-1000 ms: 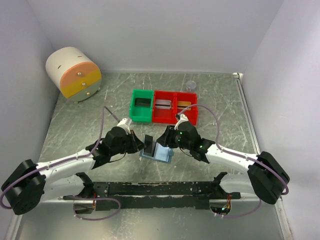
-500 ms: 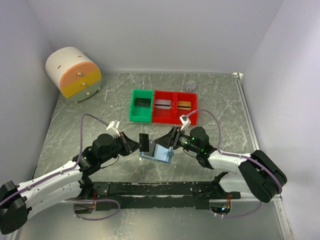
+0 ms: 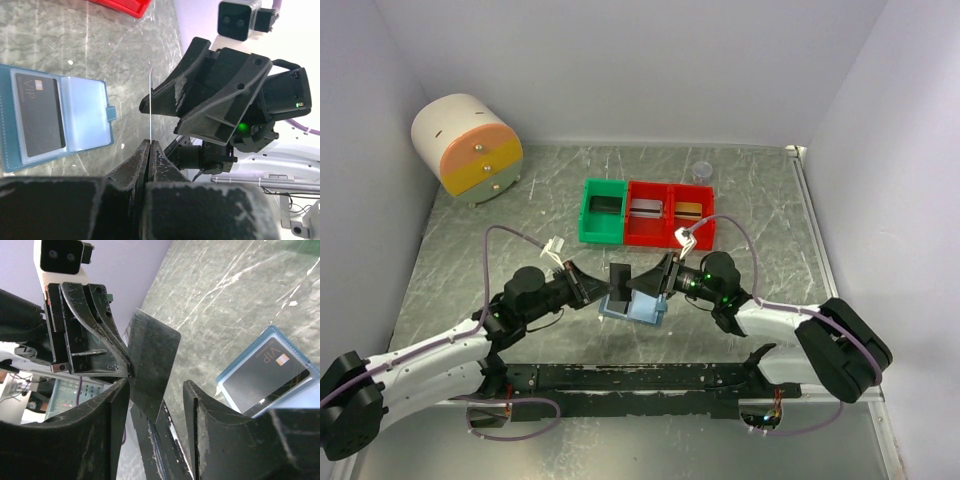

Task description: Take the credit cards out of the card holder

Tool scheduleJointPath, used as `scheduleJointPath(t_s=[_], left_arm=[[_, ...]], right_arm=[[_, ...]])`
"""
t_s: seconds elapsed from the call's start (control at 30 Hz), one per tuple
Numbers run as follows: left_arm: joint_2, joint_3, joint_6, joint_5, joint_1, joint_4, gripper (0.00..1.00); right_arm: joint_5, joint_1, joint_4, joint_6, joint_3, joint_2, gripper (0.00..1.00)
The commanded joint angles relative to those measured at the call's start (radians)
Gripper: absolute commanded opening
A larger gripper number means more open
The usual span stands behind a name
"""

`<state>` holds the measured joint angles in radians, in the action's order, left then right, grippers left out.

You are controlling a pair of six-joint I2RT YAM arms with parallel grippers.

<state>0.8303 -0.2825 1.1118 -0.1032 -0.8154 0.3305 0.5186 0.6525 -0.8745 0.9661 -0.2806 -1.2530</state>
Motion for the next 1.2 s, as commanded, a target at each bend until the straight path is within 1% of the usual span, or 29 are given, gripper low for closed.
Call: scheduleJointPath(t_s=[0.0, 0.07, 0.13, 0.23, 0.3, 0.4, 0.5, 0.73, 0.77, 0.87, 0.97, 1.07, 1.17], left_arm=[[0.040, 0.001, 0.011, -0.081, -0.006, 0.146, 0.07], [0.047, 0.009, 0.016, -0.095, -0.006, 0.178, 0.07], [0.042, 0.024, 0.028, -0.099, -0.005, 0.204, 0.07], [0.024, 0.034, 0.032, -0.095, -0.006, 0.198, 0.07], [0.012, 0.035, 0.030, -0.098, -0.005, 0.189, 0.07], [-0.001, 0.033, 0.024, -0.103, -0.006, 0.173, 0.07], [-0.003, 0.032, 0.022, -0.115, -0.006, 0.177, 0.07], [0.006, 0.044, 0.027, -0.142, -0.005, 0.214, 0.07], [0.004, 0.048, 0.025, -0.148, -0.004, 0.224, 0.07], [0.000, 0.044, 0.016, -0.148, -0.005, 0.207, 0.08], [-0.007, 0.043, 0.012, -0.149, -0.005, 0.194, 0.19], [-0.016, 0.038, 0.003, -0.145, -0.006, 0.168, 0.37], [-0.037, 0.013, -0.028, -0.127, -0.006, 0.083, 0.52]], right_arm=[[0.079, -0.010, -0.121, 0.053, -0.017, -0.042, 0.45], [0.095, -0.011, -0.164, 0.078, -0.016, -0.061, 0.42], [0.103, -0.013, -0.214, 0.102, -0.008, -0.080, 0.37], [0.118, -0.016, -0.318, 0.149, 0.019, -0.109, 0.32], [0.129, -0.017, -0.347, 0.161, 0.020, -0.120, 0.30], [0.130, -0.017, -0.357, 0.166, 0.016, -0.126, 0.26], [0.138, -0.016, -0.356, 0.163, 0.012, -0.122, 0.18], [0.155, -0.017, -0.370, 0.168, 0.017, -0.102, 0.05], [0.164, -0.017, -0.384, 0.171, 0.017, -0.095, 0.00], [0.172, -0.017, -0.377, 0.169, 0.014, -0.082, 0.00], [0.172, -0.017, -0.360, 0.163, 0.012, -0.066, 0.00], [0.171, -0.016, -0.328, 0.148, 0.009, -0.052, 0.00], [0.148, -0.016, -0.268, 0.122, 0.006, -0.030, 0.00]])
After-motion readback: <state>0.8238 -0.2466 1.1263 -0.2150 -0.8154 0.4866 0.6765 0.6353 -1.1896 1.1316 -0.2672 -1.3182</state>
